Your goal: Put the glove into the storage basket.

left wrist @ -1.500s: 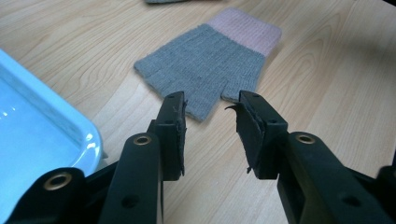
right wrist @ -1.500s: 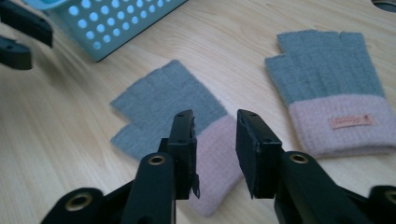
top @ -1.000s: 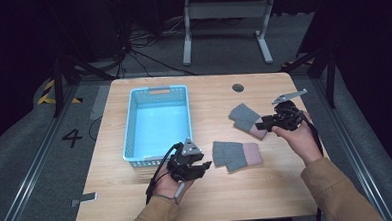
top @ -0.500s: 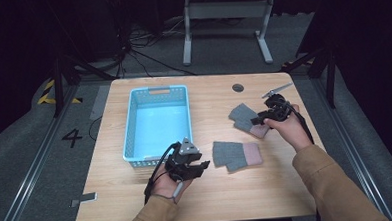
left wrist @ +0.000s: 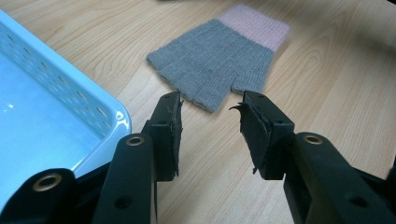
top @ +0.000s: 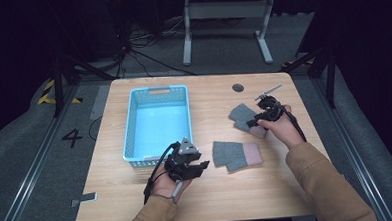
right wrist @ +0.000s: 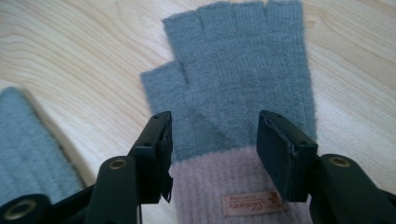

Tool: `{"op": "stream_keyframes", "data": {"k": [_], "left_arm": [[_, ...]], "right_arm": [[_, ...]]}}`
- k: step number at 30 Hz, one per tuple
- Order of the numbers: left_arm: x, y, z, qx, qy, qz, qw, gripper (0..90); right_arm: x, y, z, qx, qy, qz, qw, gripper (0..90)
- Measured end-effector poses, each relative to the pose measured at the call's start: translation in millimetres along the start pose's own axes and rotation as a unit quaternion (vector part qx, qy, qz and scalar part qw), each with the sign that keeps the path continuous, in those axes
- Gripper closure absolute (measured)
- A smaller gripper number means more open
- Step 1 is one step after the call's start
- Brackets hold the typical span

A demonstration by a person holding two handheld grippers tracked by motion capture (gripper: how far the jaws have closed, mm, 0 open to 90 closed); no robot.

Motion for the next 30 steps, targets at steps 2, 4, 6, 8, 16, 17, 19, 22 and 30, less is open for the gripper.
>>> {"op": "stream_keyframes", "data": {"k": [2, 4, 6, 8, 16, 17, 19, 22, 30], "left_arm": [[0.0, -0.3, 0.1, 0.001, 0.001, 0.000, 1.0000, 58.5], [0.0, -0.4, -0.1, 0.001, 0.002, -0.002, 1.0000, 58.2], [0.0, -0.4, -0.1, 0.001, 0.002, -0.002, 1.0000, 58.0], [0.0, -0.6, 0.1, 0.002, 0.003, -0.001, 1.0000, 57.9], [0.0, -1.2, 1.3, 0.003, 0.001, -0.003, 1.0000, 57.1], [0.0, -1.3, 1.2, 0.003, 0.001, -0.004, 1.0000, 57.1], [-0.1, -1.7, 1.2, 0.002, 0.001, -0.005, 1.0000, 57.1], [-0.1, -1.9, 1.2, 0.003, 0.000, -0.005, 1.0000, 57.1], [0.0, -2.5, 1.0, 0.001, 0.000, -0.007, 1.0000, 57.1]], "right_arm": [[0.6, -2.8, 1.5, -0.006, -0.005, -0.001, 1.0000, 46.2], [1.4, -6.4, 2.1, -0.015, -0.007, -0.009, 0.9998, 45.0], [2.3, -9.2, 1.9, -0.023, -0.008, -0.014, 0.9996, 44.4], [3.5, -11.5, 1.3, -0.026, -0.010, -0.016, 0.9995, 42.6], [10.9, -21.1, -8.1, -0.059, 0.006, -0.036, 0.9976, 37.8], [11.9, -21.4, -8.6, -0.060, 0.004, -0.038, 0.9975, 37.8], [13.6, -21.7, -8.0, -0.058, 0.004, -0.044, 0.9973, 38.1], [15.2, -21.6, -7.8, -0.057, 0.005, -0.050, 0.9971, 39.0], [17.6, -20.4, -10.7, -0.059, 0.009, -0.061, 0.9964, 52.2]]}}
Point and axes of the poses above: each handheld gripper's, and its own axes: y roughly backward along the jaws, x roughly out of its top, z roughly to its right, the point moved 1 cm from there along -y, roughly forward along the jaws, and after that the axes turned 10 degrees about -z, right-handed, at the moved point
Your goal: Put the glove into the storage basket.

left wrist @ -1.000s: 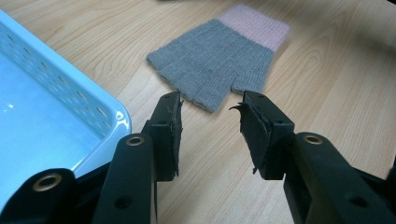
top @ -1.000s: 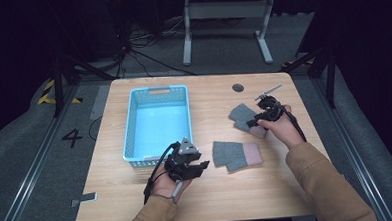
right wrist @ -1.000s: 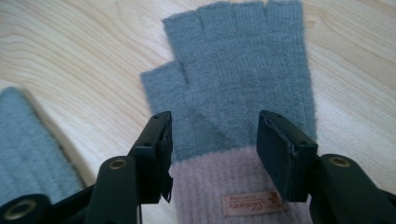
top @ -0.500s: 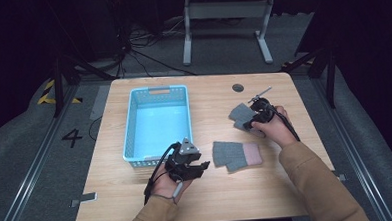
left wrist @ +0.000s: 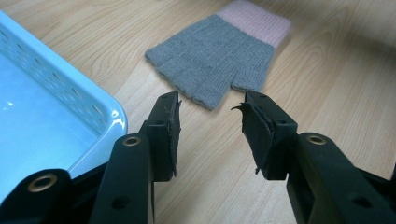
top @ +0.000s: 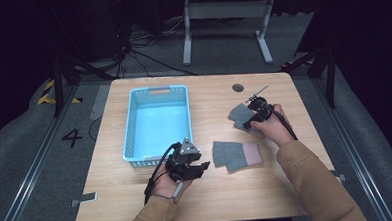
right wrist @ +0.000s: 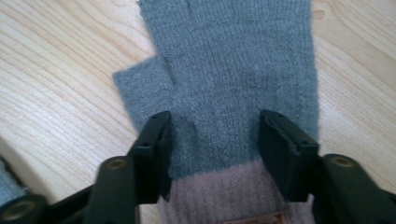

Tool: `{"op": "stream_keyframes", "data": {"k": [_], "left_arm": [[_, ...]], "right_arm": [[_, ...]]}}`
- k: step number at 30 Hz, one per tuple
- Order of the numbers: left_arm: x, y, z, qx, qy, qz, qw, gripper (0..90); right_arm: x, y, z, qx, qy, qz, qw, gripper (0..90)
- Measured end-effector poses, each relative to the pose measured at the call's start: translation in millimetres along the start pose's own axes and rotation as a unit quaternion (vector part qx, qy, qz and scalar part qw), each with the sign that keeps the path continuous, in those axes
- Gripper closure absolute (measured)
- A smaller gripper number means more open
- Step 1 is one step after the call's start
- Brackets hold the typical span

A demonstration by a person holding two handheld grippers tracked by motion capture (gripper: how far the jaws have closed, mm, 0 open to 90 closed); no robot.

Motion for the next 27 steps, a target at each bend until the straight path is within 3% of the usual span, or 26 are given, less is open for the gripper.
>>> {"op": "stream_keyframes", "data": {"k": [1, 4, 8, 18, 27], "left_arm": [[0.0, 0.0, 0.1, 0.000, 0.000, 0.000, 1.0000, 57.1], [-0.1, 0.0, 0.1, 0.000, 0.000, 0.001, 1.0000, 57.1], [0.3, 0.4, -0.5, -0.001, 0.000, 0.003, 1.0000, 57.2], [2.0, 0.5, -1.0, -0.003, -0.001, 0.005, 1.0000, 57.1], [3.7, 0.3, -0.2, -0.005, -0.003, 0.006, 1.0000, 57.1]], "right_arm": [[0.0, 0.0, 0.0, 0.000, 0.000, 0.000, 1.0000, 52.2], [0.9, 1.5, -2.7, 0.004, 0.004, -0.004, 1.0000, 65.5], [1.2, 2.1, -5.0, -0.002, 0.005, -0.005, 1.0000, 75.1], [-1.4, 4.3, -1.5, 0.007, -0.002, 0.009, 0.9999, 77.8], [-7.8, 20.7, -0.3, 0.016, 0.012, 0.028, 0.9994, 77.6]]}}
Point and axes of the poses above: each handheld gripper's, and its own axes: y roughly backward along the jaws, x roughly out of its top, z roughly to its right, the point moved 1 cm from there along -y, roughly forward along the jaws, and after that the axes turned 10 degrees about -z, right-handed, at the moved point
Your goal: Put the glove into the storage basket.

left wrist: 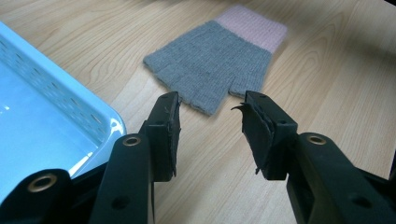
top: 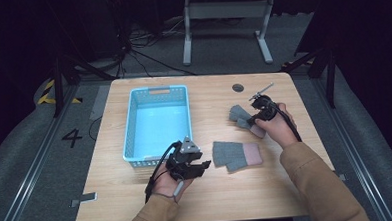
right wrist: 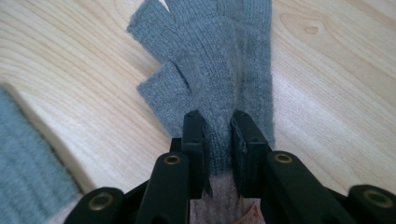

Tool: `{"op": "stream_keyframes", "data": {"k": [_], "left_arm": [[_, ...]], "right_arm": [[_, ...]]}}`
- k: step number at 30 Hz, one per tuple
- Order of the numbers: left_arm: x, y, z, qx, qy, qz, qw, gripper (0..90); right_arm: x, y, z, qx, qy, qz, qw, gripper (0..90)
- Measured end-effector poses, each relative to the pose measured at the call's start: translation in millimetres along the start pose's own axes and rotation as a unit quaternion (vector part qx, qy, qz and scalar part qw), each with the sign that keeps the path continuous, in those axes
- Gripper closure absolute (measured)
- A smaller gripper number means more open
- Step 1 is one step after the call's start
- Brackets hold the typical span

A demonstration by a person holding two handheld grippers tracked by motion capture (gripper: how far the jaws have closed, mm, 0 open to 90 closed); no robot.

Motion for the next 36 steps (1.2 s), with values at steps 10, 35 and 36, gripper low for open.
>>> {"op": "stream_keyframes", "data": {"k": [10, 35, 36], "left_arm": [[0.2, -0.5, 0.5, 0.000, -0.001, -0.003, 1.0000, 57.1], [-1.0, -1.4, 1.1, 0.001, -0.001, -0.005, 1.0000, 57.1], [-1.0, -1.3, 1.3, 0.001, 0.000, -0.007, 1.0000, 57.1]], "right_arm": [[-8.0, 29.3, -4.4, 0.001, 0.020, 0.024, 0.9995, 77.4], [-37.6, 85.7, -57.7, 0.039, 0.131, 0.073, 0.9880, 77.1], [-37.6, 85.7, -57.7, 0.039, 0.131, 0.073, 0.9880, 77.1]]}}
Point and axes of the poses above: each handheld gripper's, and its own axes: y roughly backward along the jaws, x roughly out of its top, z roughly to its right, the point moved 1 cm from there along -y, roughly forward along the jaws, and after that the axes turned 10 degrees about -z, right-handed, at the moved point
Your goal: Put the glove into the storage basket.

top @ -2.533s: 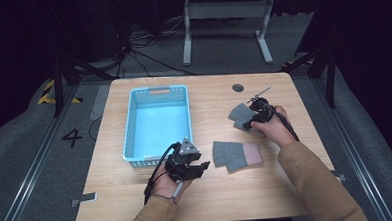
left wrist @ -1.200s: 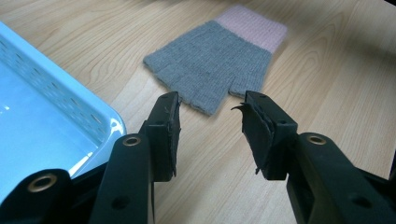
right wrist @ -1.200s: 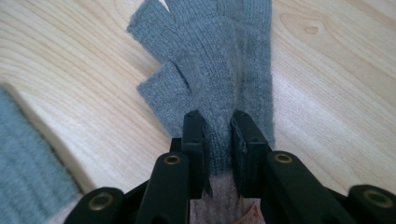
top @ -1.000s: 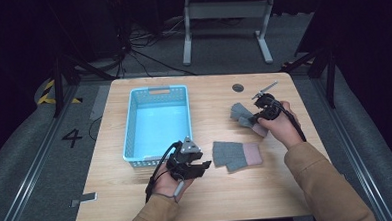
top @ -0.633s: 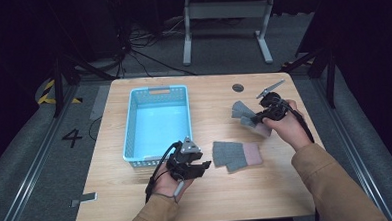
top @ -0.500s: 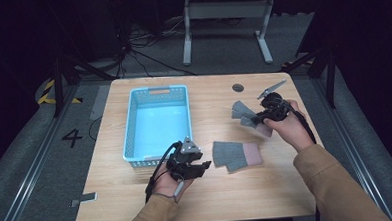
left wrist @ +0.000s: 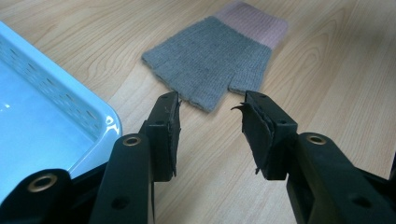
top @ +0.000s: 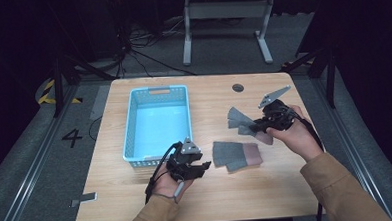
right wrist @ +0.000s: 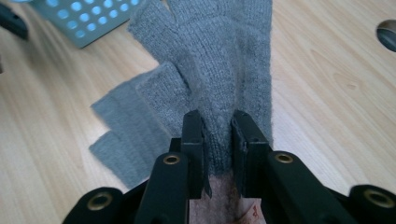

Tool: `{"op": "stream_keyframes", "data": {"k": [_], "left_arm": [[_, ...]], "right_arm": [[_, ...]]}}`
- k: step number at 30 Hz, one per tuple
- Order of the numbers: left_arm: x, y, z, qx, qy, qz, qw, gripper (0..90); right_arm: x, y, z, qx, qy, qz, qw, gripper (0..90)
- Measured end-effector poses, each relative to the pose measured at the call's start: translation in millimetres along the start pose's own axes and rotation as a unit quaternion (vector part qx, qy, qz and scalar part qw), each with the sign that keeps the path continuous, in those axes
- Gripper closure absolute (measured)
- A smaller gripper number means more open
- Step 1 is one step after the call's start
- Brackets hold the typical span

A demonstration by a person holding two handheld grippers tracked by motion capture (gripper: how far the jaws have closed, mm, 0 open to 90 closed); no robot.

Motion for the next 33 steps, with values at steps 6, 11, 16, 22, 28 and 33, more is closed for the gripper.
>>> {"op": "stream_keyframes", "data": {"k": [6, 11, 16, 22, 28, 33], "left_arm": [[-0.3, -0.6, 0.3, 0.002, -0.001, 0.001, 1.0000, 57.0], [-0.3, -1.0, 0.7, 0.001, -0.001, 0.000, 1.0000, 56.9], [-0.3, -1.9, 1.2, 0.001, 0.000, 0.000, 1.0000, 56.9], [-0.2, -3.5, 2.1, 0.000, -0.005, -0.008, 1.0000, 56.9], [-0.4, -6.3, 2.7, -0.002, -0.002, -0.008, 1.0000, 56.7], [0.1, -7.8, 4.3, -0.002, -0.007, -0.009, 0.9999, 56.2]], "right_arm": [[-3.3, -5.0, -14.7, 0.013, 0.032, 0.002, 0.9994, 76.9], [-5.8, -9.0, -23.4, 0.019, 0.045, 0.001, 0.9988, 76.9], [-15.1, -20.5, -36.8, 0.032, 0.059, 0.020, 0.9976, 76.8], [-22.6, -34.6, -44.2, 0.030, 0.056, 0.024, 0.9977, 76.7], [-26.1, -39.8, -48.4, 0.026, 0.062, 0.015, 0.9976, 76.4], [-28.2, -47.6, -48.2, 0.027, 0.064, 0.004, 0.9976, 76.0]]}}
Point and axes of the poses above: each handheld gripper's, and its own axes: y roughly backward along the jaws, x roughly out of its top, z roughly to its right, the point moved 1 cm from there along -y, roughly forward along the jaws, and after that the axes turned 10 degrees about -z, right-handed, at the moved point
